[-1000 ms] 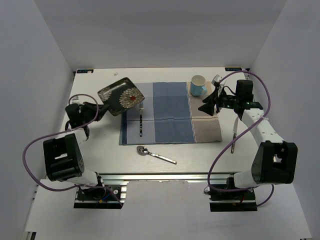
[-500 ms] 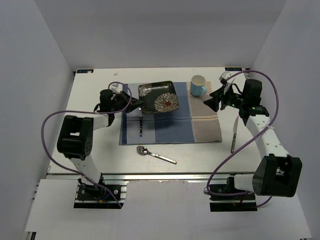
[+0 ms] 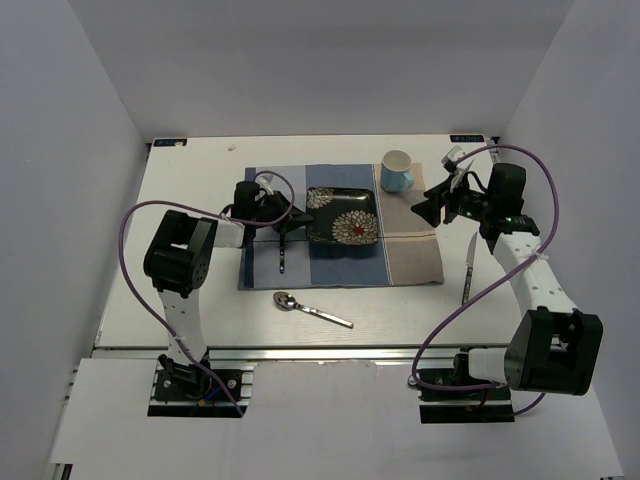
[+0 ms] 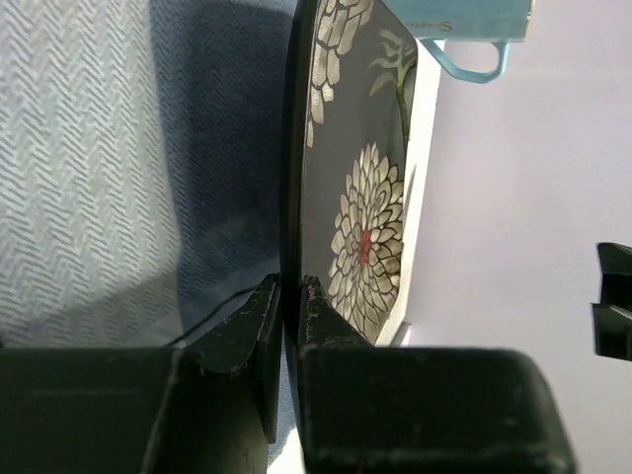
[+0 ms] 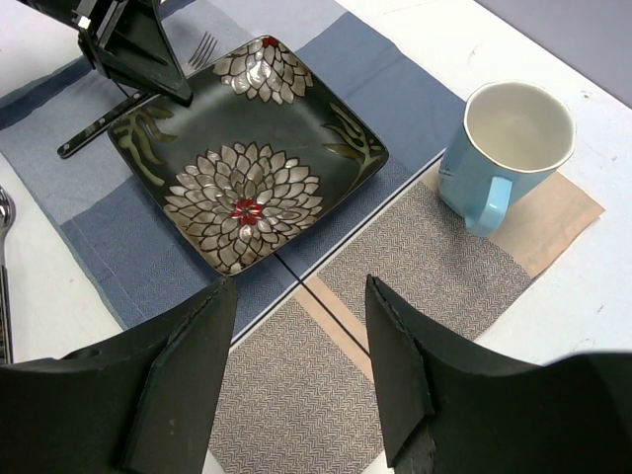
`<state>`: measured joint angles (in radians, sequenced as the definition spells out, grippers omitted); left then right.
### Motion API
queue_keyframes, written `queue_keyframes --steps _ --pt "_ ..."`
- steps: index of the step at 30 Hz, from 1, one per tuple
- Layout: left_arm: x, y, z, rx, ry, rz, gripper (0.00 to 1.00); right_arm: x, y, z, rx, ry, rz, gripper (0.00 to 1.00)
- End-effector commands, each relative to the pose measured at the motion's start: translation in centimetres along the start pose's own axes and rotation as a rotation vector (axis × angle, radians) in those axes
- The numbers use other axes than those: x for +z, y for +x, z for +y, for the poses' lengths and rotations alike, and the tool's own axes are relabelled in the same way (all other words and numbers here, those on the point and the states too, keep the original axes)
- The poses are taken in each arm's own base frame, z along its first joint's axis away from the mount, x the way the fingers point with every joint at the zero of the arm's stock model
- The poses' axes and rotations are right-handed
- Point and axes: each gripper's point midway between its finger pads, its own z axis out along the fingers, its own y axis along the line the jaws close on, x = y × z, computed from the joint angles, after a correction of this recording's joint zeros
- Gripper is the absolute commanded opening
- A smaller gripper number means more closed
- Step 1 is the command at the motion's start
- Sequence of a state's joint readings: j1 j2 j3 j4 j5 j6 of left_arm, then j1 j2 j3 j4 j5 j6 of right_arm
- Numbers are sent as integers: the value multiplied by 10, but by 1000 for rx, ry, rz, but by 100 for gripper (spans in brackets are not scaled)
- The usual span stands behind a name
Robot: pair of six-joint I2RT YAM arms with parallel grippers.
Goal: Set the dinner table for one person
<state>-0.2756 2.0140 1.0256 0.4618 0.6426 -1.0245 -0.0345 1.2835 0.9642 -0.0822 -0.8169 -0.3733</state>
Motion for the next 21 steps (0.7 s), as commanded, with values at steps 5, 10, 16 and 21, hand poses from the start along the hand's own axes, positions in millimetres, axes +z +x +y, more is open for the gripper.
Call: queue_keyframes --steps 5,10,16,21 --pt "-8 -17 -54 113 144 -47 0 -1 1 0 -10 3 0 61" --pt "-15 -10 -48 99 135 -63 0 0 6 1 -3 -2 8 61" --pt "-18 -3 -43 94 125 -59 0 0 9 1 -3 -2 16 61" --pt "-16 -1 -34 92 88 -49 5 0 11 1 3 -2 21 63"
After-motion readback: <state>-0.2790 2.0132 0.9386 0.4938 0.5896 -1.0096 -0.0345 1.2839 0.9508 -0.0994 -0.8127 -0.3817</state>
